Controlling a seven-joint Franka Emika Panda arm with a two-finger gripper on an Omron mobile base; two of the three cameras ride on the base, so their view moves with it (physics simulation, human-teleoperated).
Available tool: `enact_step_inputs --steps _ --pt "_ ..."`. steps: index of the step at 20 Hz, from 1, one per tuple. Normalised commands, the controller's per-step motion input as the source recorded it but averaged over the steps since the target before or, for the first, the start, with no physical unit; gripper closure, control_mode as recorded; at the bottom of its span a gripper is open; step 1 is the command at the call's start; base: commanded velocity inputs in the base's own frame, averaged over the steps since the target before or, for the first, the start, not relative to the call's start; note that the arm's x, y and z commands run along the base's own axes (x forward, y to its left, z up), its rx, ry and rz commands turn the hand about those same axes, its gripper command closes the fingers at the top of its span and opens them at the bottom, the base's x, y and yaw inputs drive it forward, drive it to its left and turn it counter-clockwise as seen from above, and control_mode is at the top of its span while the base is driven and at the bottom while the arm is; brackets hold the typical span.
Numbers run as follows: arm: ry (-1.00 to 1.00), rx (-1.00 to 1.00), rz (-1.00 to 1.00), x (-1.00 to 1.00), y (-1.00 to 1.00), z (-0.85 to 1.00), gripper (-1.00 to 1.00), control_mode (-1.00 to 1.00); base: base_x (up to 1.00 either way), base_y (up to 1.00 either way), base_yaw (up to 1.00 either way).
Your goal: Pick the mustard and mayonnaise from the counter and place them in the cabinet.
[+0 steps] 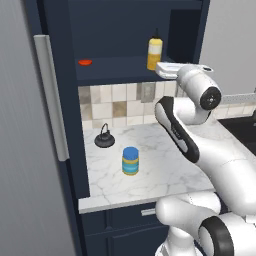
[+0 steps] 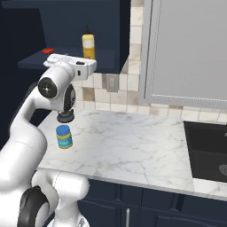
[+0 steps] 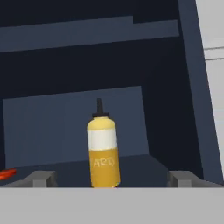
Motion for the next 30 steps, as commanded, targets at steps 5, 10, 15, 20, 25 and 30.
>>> enact_step_inputs --steps 5,10,15,20,25,30 --pt "0.16 0.14 0.04 -0.45 0.00 0.00 -1.00 -1.00 0.00 0.00 0.00" --pt "0.23 0.12 0.05 -0.37 0.00 -0.01 -1.00 -1.00 0.00 0.00 0.00" --pt "0.31 0.05 0.09 -0.13 0.00 -0.33 -1.00 -1.00 0.00 0.00 0.00" --pt "0.37 0.03 0.20 0.00 0.00 -0.83 -1.00 -1.00 0.00 0.00 0.00" --pt "0.30 0.00 0.29 0.00 0.00 -0.82 -1.00 -1.00 0.00 0.00 0.00" --pt "0.13 -0.03 0.30 -0.08 0.10 -0.71 -1.00 -1.00 0.00 0.00 0.00"
